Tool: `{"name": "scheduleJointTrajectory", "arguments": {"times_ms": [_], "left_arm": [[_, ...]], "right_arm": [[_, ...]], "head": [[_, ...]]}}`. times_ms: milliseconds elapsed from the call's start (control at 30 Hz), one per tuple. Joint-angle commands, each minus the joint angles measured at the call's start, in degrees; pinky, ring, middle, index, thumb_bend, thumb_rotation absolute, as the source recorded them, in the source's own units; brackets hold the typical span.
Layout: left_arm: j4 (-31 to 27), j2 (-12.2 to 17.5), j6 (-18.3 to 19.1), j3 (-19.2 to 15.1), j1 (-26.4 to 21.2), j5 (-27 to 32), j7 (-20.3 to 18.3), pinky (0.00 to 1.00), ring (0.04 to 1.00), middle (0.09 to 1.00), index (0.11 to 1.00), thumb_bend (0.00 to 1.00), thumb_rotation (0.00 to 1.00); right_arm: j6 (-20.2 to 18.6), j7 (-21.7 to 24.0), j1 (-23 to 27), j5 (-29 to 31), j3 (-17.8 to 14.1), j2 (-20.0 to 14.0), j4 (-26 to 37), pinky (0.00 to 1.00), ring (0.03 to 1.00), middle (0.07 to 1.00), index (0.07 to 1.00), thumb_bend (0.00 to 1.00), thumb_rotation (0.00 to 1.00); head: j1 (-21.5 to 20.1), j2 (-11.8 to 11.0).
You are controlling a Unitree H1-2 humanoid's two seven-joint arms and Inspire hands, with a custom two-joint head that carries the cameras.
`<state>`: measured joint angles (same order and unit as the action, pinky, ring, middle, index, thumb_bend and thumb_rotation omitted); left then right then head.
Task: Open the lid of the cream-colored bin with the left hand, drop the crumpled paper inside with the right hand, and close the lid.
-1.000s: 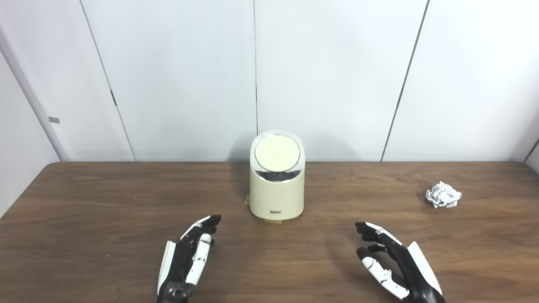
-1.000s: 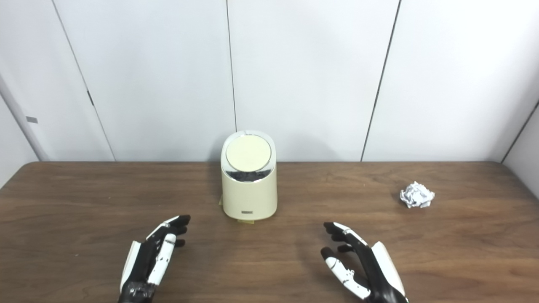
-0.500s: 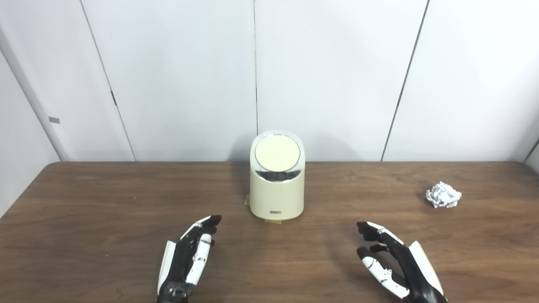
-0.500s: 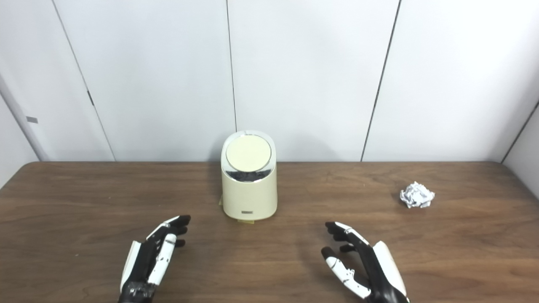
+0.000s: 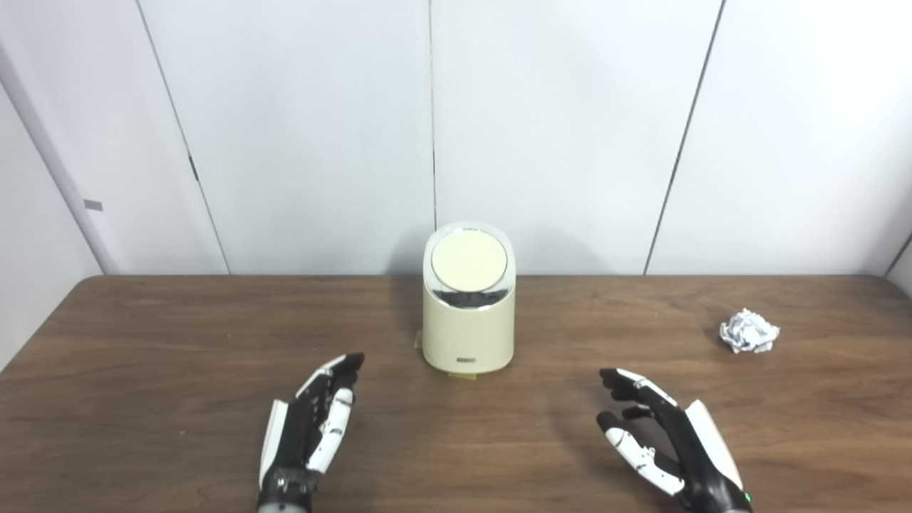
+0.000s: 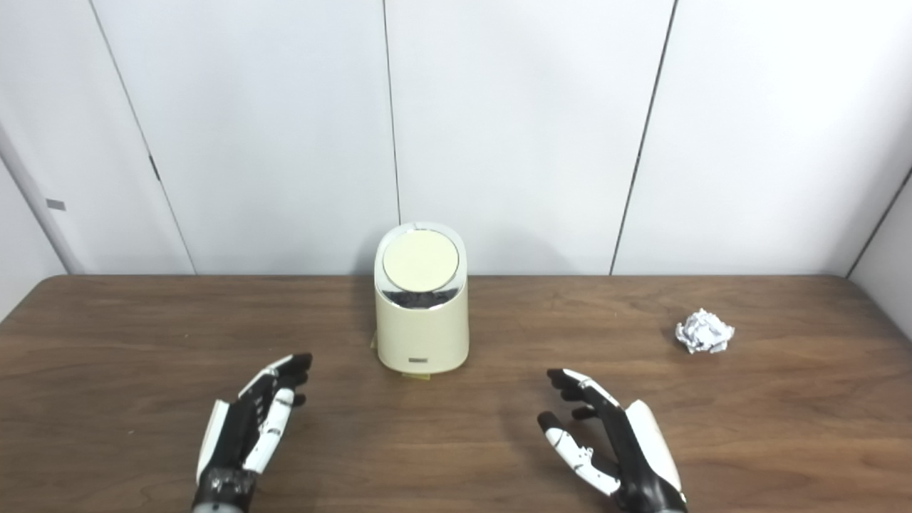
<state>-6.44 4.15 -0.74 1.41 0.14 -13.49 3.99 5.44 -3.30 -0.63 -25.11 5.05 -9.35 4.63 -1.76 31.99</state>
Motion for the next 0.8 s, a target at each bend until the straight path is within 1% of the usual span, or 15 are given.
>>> {"name": "scheduleJointTrajectory", "arguments": {"times_ms": [0,67,133,167,200,233,267,300,333,400,500,600,633,667,767], "left_arm": [[-2.7,2.2,1.6,0.4,-6.1,-2.9,-1.1,0.76,0.852,0.869,0.857,0.36,0.58],[-4.1,3.3,6.2,0.7,-10.2,-4.0,-2.7,0.78,0.872,0.891,0.885,0.43,0.59],[-5.1,3.8,11.3,0.7,-14.8,-4.1,-4.4,0.81,0.9,0.919,0.916,0.55,0.58],[-5.6,4.0,15.1,0.6,-17.5,-3.7,-5.4,0.83,0.912,0.935,0.935,0.65,0.53],[-6.0,3.9,18.7,0.4,-19.7,-3.1,-6.4,0.84,0.921,0.944,0.947,0.7,0.52],[-6.3,3.8,22.8,0.0,-21.9,-2.0,-7.5,0.88,0.945,0.961,0.969,0.76,0.48],[-6.1,3.2,25.6,-1.3,-24.2,-0.5,-9.2,0.89,0.948,0.964,0.972,0.76,0.48],[-5.8,2.6,27.0,-2.4,-25.5,0.4,-10.4,0.94,0.974,0.982,0.986,0.78,0.45],[-4.7,1.8,27.6,-4.0,-27.6,0.6,-12.1,0.98,0.99,0.993,0.995,0.79,0.43],[-2.7,0.7,27.7,-6.4,-30.7,-0.1,-15.0,0.99,0.998,0.999,0.999,0.81,0.43],[-0.8,-1.0,27.7,-9.1,-33.9,-4.1,-18.7,1.0,1.0,1.0,1.0,0.82,0.44],[1.0,-2.1,27.7,-10.5,-37.0,-8.3,-21.1,1.0,1.0,1.0,1.0,0.83,0.44],[1.4,-2.4,27.7,-10.7,-37.7,-9.6,-21.6,1.0,1.0,1.0,1.0,0.84,0.45],[1.8,-2.6,27.7,-10.7,-38.3,-10.5,-21.9,1.0,1.0,1.0,1.0,0.85,0.45],[3.1,-3.3,27.7,-10.7,-40.2,-12.5,-22.3,0.98,1.0,1.0,1.0,0.87,0.44]], "right_arm": [[3.6,-1.8,1.6,0.0,0.2,0.3,-2.5,0.67,0.762,0.782,0.775,0.21,0.66],[3.9,-2.1,1.7,0.0,0.2,0.1,-3.2,0.67,0.763,0.782,0.774,0.21,0.67],[4.4,-2.6,2.0,0.1,0.1,0.1,-4.1,0.67,0.759,0.779,0.773,0.2,0.66],[4.3,-2.7,2.1,0.1,0.1,0.2,-4.4,0.67,0.758,0.777,0.773,0.21,0.65],[4.2,-2.8,2.2,0.1,0.1,0.3,-4.6,0.66,0.757,0.777,0.774,0.21,0.65],[4.0,-2.9,2.3,0.0,0.1,0.5,-4.7,0.66,0.757,0.777,0.775,0.21,0.66],[3.9,-2.9,2.3,0.0,0.1,0.6,-4.8,0.66,0.757,0.776,0.775,0.21,0.66],[3.8,-3.0,2.4,0.0,0.2,0.6,-4.9,0.66,0.758,0.777,0.775,0.21,0.65],[4.0,-3.1,2.5,-0.1,0.3,0.6,-5.1,0.66,0.758,0.778,0.776,0.21,0.65],[4.0,-3.1,2.5,-0.1,0.4,0.7,-5.2,0.67,0.761,0.782,0.777,0.21,0.65],[4.3,-3.4,2.6,-0.3,0.6,0.7,-5.5,0.67,0.762,0.783,0.778,0.21,0.65],[5.0,-3.8,2.8,-0.3,0.8,0.5,-6.0,0.66,0.758,0.781,0.774,0.21,0.63],[5.0,-4.0,2.9,-0.2,0.8,0.6,-6.2,0.67,0.758,0.781,0.774,0.21,0.62],[5.0,-4.1,2.9,-0.3,0.9,0.6,-6.2,0.67,0.758,0.78,0.774,0.2,0.6],[4.5,-4.3,3.1,-0.7,1.2,0.6,-6.3,0.67,0.757,0.779,0.773,0.2,0.58]], "head": [[-0.1,-0.1],[0.0,-0.2],[0.0,-0.5],[0.0,-0.6],[0.0,-0.6],[-0.1,-0.7],[-0.1,-0.8],[-0.1,-0.8],[-0.1,-0.9],[-0.2,-1.1],[-0.2,-1.3],[-0.2,-1.3],[-0.2,-1.3],[-0.2,-1.3],[-0.5,-1.6]]}}
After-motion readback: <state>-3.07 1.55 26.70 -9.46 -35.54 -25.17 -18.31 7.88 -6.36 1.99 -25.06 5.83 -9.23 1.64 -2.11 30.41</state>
